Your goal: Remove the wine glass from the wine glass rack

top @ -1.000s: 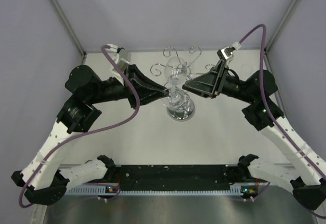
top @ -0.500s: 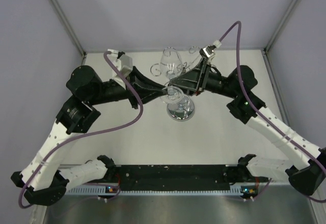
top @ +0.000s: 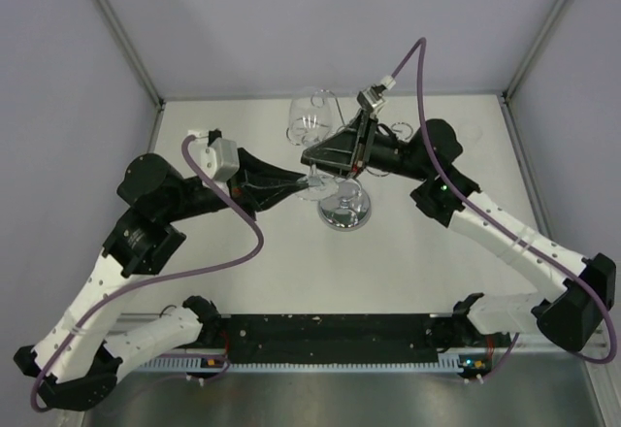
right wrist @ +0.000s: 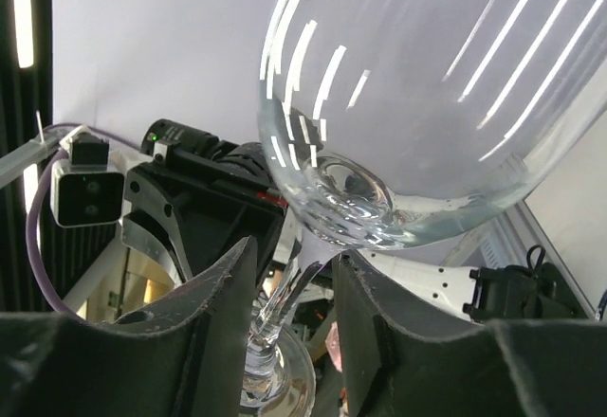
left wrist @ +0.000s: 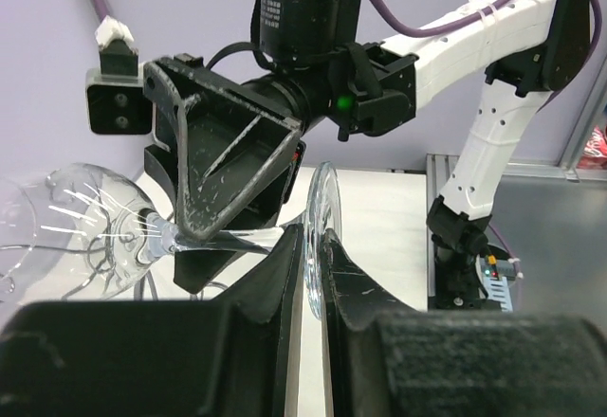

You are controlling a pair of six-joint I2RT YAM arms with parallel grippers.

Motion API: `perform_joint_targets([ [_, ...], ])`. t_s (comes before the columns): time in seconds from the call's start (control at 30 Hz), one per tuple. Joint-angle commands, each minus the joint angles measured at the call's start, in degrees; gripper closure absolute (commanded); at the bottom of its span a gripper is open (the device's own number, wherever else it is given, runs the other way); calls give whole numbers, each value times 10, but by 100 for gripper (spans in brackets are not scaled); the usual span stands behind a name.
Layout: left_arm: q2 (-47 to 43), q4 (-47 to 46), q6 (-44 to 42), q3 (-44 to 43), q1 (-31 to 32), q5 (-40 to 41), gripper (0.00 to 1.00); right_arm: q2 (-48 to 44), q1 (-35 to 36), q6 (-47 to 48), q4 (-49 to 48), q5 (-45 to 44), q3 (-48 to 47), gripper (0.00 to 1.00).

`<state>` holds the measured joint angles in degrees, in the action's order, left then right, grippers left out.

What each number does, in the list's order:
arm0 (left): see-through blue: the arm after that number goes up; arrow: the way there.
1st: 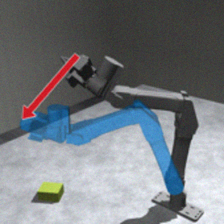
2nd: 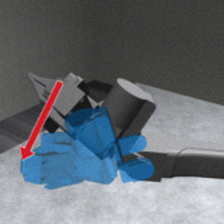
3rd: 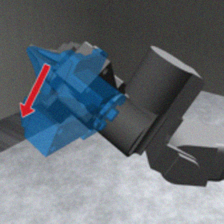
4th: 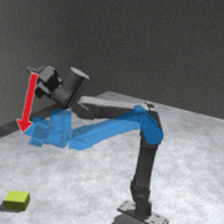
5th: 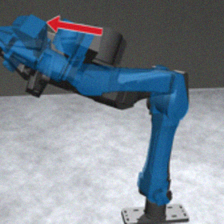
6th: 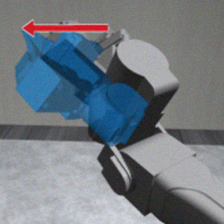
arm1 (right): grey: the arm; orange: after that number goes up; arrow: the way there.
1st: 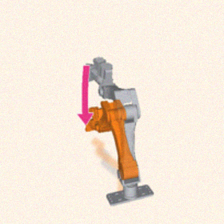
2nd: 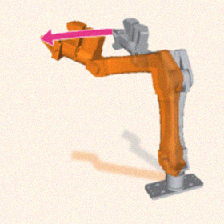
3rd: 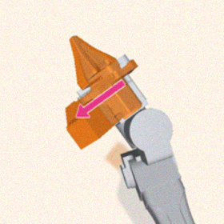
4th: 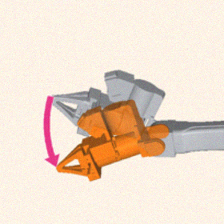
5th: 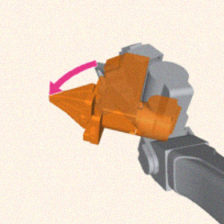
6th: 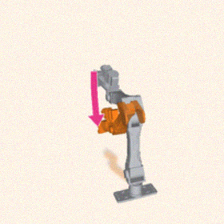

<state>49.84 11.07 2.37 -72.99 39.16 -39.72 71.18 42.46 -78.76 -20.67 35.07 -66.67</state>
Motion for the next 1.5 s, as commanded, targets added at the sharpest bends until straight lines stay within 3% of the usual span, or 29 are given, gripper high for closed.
perform_joint_targets([
  [0.0,-21,-75,-41,15,2,5,100,10,17,-7,-60,-7,-45,67],
  [0.23,-41,-102,-57,51,2,6,100,20,22,-7,-63,-10,-52,77],
  [0.5,-77,-151,-58,123,1,8,100,24,28,-9,-76,-1,-52,100],
  [0.6,-77,-139,-54,127,2,-1,99,23,28,-9,-77,2,-52,100],
  [0.77,-70,-97,-26,116,1,-16,84,18,27,5,-63,9,-57,100],
  [0.9,-87,-83,10,121,1,-28,52,5,27,39,-26,20,-69,100],
  [1.07,-114,-86,81,123,2,-44,25,-14,20,97,44,46,-84,100],
  [1.3,-134,-131,199,110,1,-66,19,-79,-4,208,162,74,-83,100],
  [1.47,-94,-83,284,73,1,-56,20,-131,-4,329,286,96,-85,100],
])
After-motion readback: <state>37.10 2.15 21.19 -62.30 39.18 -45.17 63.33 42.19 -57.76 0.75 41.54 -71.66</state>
